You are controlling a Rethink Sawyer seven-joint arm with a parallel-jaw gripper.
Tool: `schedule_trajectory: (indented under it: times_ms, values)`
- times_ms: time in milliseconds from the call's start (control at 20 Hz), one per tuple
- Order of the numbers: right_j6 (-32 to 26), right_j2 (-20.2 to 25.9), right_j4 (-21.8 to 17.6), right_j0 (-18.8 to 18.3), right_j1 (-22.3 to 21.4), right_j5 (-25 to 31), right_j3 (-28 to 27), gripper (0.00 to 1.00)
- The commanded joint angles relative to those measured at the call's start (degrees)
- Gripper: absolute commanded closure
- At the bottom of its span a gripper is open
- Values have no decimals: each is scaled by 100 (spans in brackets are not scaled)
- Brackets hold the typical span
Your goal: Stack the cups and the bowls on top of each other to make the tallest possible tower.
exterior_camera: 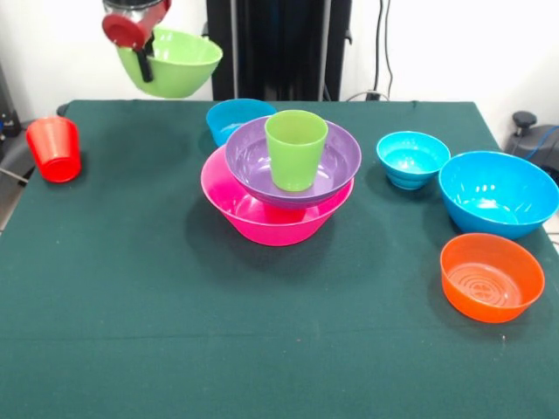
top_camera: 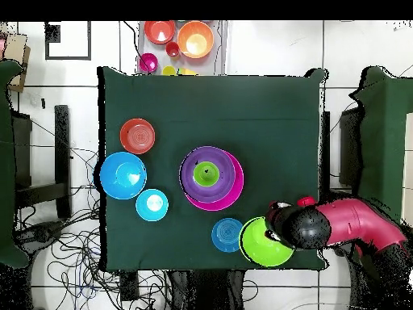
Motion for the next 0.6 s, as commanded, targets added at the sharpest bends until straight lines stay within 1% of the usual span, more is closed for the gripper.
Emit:
schedule_trajectory:
  times_ms: [50, 150, 300, 400, 500, 600]
  values:
    - [-1144, 589, 580, 497, -584, 1013, 96, 100]
    - [-1144, 663, 704, 546, -620, 1140, 24, 100]
    - [-1199, 779, 881, 645, -525, 1373, -152, 100]
    - [-1217, 785, 886, 828, -510, 1569, -394, 100]
    - [-1235, 806, 936, 967, -366, 1682, -661, 100]
    - [-1270, 748, 943, 1117, -204, 1925, -1004, 100]
